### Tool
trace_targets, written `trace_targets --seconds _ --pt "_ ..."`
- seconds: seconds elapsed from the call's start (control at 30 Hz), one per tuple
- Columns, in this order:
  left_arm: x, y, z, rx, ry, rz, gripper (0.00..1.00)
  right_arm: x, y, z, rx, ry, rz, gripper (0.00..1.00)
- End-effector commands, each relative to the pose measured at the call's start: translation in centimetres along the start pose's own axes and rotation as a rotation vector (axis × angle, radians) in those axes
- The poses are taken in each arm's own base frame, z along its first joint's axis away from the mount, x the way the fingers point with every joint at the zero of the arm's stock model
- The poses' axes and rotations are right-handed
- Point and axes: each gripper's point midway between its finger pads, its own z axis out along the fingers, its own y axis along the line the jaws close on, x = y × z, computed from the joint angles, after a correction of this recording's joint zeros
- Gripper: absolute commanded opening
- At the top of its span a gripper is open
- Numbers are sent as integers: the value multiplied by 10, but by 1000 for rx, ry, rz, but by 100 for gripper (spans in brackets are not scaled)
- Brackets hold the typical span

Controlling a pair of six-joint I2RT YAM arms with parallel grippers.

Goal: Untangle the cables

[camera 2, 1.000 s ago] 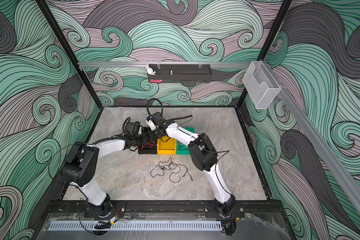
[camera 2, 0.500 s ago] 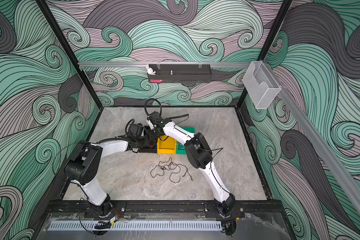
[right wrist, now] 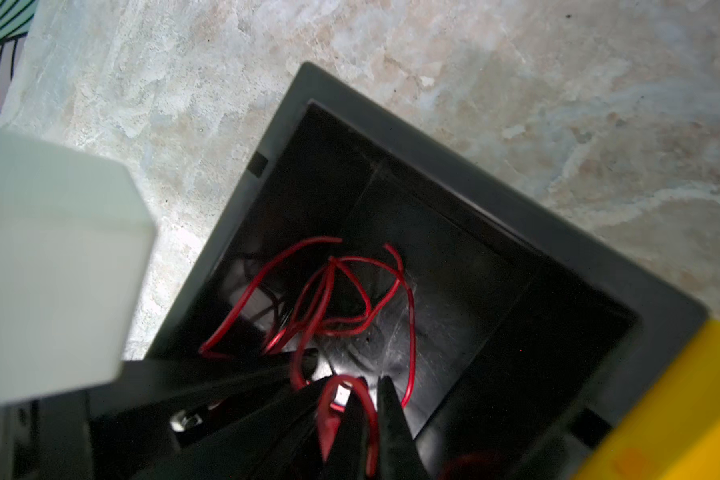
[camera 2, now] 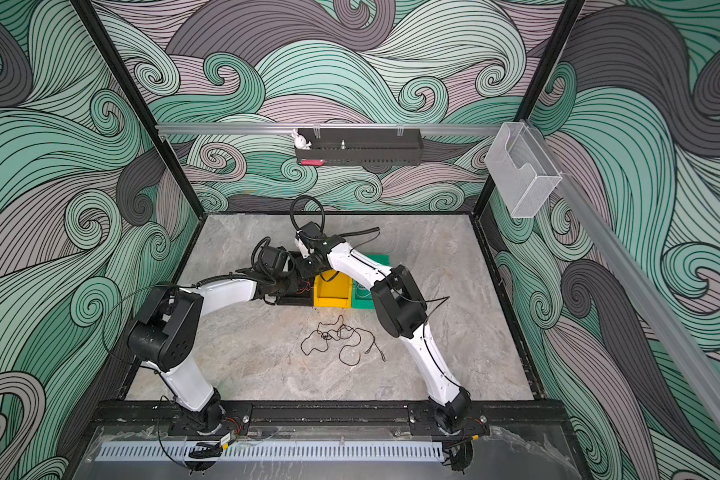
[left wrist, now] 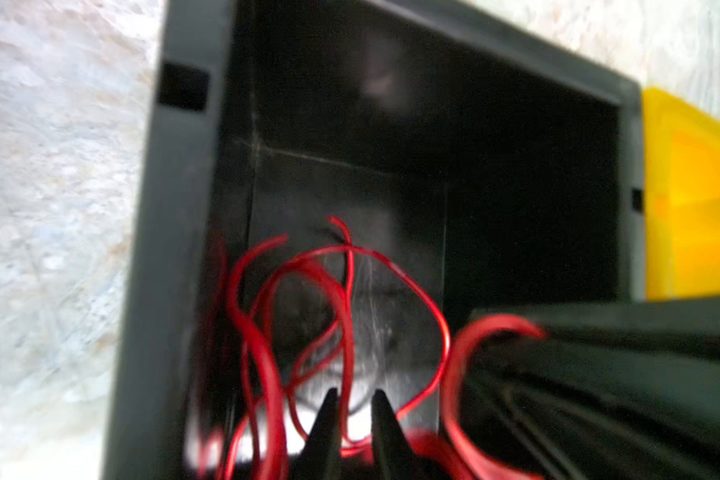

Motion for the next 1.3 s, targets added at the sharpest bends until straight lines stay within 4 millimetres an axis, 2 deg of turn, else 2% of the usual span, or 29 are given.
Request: trace_targets --seconds 0.0,0.07,0.23,0.47,0.73,1.1,1.17,1.27 --pt "-16 -9 -23 3 -27 13 23 -10 3 -29 -11 -41 -6 13" --pt "-20 -10 -28 -1 -37 15 25 -11 4 -35 -12 -53 -11 16" --pt "-27 -12 -39 -10 -57 21 29 -10 1 -47 -4 -68 -8 17" --pt "-29 -5 -49 -44 -73 17 34 -9 -3 -58 -1 -80 -3 22" --pt "-35 -3 -64 -59 -109 25 36 -3 -11 -66 22 -76 0 35" --pt "-38 4 -66 -63 -114 16 27 10 -18 -81 35 -88 0 36" --pt "-39 7 -65 -64 -116 8 22 12 -13 -83 3 -99 2 36" --pt "-39 10 -61 -58 -109 -3 21 14 1 -84 -80 -117 2 36"
